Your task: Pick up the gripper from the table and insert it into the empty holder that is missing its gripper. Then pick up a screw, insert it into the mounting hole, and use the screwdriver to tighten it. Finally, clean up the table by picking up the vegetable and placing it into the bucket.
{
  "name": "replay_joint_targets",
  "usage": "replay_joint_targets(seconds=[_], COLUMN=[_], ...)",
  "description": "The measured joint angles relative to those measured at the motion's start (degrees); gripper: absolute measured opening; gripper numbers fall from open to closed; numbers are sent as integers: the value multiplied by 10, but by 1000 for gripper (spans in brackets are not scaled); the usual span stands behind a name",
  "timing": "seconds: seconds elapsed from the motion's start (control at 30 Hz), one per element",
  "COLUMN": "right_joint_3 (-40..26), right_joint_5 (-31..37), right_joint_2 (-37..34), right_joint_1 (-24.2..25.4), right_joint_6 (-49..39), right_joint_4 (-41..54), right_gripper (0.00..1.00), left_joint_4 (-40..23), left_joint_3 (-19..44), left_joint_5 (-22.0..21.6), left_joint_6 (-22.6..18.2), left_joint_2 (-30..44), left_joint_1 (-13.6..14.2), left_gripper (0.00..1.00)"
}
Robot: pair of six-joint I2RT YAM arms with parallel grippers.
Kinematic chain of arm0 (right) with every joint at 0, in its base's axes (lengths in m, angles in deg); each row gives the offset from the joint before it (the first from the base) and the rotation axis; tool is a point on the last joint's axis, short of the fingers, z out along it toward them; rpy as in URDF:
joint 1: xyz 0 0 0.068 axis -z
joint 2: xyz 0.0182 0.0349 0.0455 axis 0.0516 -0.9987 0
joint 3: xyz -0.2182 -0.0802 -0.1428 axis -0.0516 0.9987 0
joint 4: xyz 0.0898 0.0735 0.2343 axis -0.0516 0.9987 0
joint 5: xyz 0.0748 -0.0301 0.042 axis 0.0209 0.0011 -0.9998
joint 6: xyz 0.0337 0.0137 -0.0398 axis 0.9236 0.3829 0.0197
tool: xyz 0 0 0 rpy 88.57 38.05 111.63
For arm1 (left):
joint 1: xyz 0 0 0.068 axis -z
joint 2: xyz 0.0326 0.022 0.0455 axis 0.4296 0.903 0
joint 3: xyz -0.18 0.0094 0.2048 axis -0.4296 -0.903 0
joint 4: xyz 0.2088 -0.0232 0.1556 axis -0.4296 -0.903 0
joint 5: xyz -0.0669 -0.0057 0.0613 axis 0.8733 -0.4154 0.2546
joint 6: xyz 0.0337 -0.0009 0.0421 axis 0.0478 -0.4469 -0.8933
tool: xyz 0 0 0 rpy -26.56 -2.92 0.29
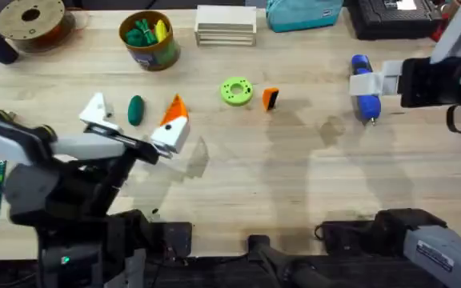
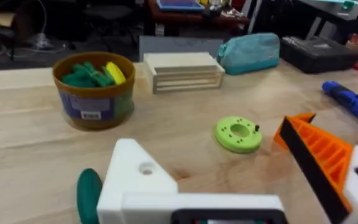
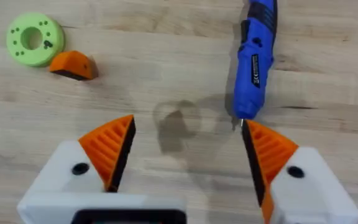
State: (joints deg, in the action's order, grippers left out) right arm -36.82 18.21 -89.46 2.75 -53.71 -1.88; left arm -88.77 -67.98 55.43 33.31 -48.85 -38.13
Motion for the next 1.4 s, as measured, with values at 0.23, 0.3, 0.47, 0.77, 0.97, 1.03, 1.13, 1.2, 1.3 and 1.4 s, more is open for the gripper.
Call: replay_joint_targets(seconds=[0.23, 0.3, 0.47, 0.77, 0.97, 1.03, 1.13, 1.2, 1.3, 1.4], right_joint_3=[0, 0, 0, 0, 0, 0, 0, 0, 0, 0], right_joint_5=[0, 0, 0, 0, 0, 0, 0, 0, 0, 0], right_joint_2=[0, 0, 0, 0, 0, 0, 0, 0, 0, 0], right_joint_1=[0, 0, 0, 0, 0, 0, 0, 0, 0, 0], right_joint_6=[0, 0, 0, 0, 0, 0, 0, 0, 0, 0], right_joint_4=[0, 0, 0, 0, 0, 0, 0, 0, 0, 0], right_gripper=[990, 990, 990, 990, 990, 990, 990, 990, 990, 990], left_joint_4=[5, 7, 8, 8, 10, 30, 49, 49, 45, 45], left_joint_3=[-46, -47, -47, -47, -48, -54, -63, -64, -64, -64], left_joint_5=[25, 31, 43, 46, 34, 32, 26, 20, 18, 18], left_joint_6=[-1, -1, -1, -1, -78, -104, -128, -137, -139, -114], left_joint_2=[-16, -17, -17, -17, -17, -17, -17, -17, -17, -17], left_joint_1=[4, 14, 51, 145, 149, 149, 149, 149, 149, 149], left_gripper=[986, 986, 986, 986, 987, 986, 986, 986, 986, 986])
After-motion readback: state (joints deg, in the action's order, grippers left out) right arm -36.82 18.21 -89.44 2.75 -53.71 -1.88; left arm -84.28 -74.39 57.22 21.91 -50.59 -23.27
